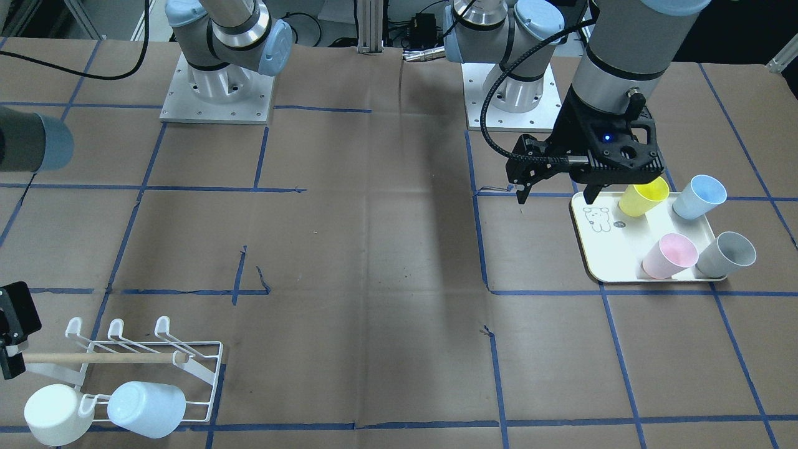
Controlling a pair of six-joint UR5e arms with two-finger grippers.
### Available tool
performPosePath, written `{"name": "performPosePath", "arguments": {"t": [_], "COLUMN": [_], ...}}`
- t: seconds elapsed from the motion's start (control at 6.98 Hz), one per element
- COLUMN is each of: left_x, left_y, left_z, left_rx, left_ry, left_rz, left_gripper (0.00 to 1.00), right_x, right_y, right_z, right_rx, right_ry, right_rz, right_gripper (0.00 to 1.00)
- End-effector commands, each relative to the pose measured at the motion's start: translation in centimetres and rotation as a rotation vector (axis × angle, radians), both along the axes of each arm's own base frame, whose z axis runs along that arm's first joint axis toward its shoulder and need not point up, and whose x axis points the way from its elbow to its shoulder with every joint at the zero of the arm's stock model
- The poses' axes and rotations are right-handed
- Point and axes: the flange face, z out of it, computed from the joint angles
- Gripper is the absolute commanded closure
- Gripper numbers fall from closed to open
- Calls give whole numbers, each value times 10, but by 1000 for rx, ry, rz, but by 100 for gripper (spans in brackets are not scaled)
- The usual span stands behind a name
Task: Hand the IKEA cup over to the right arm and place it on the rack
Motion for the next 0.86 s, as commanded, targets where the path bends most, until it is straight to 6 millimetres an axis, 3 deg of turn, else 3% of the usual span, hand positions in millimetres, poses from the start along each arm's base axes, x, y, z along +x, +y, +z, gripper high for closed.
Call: {"name": "performPosePath", "arguments": {"t": [0.0, 0.29, 0.43, 0.72], "left_x": [0, -1, -1, -1], "left_y": [0, 1, 1, 1], "left_z": [1, 2, 1, 2], "left_rx": [-3, -5, -3, -5], "left_ry": [4, 6, 7, 9], "left_rz": [-1, -1, -1, -1], "left_gripper": [0, 0, 0, 0], "right_x": [59, 103, 142, 205], "right_y": [38, 87, 97, 127], "right_z": [43, 40, 36, 42], "right_rx": [268, 651, 704, 723], "right_ry": [-5, -138, -111, 167], "right_rz": [7, -17, 64, 54], "right_gripper": [0, 0, 0, 0]}}
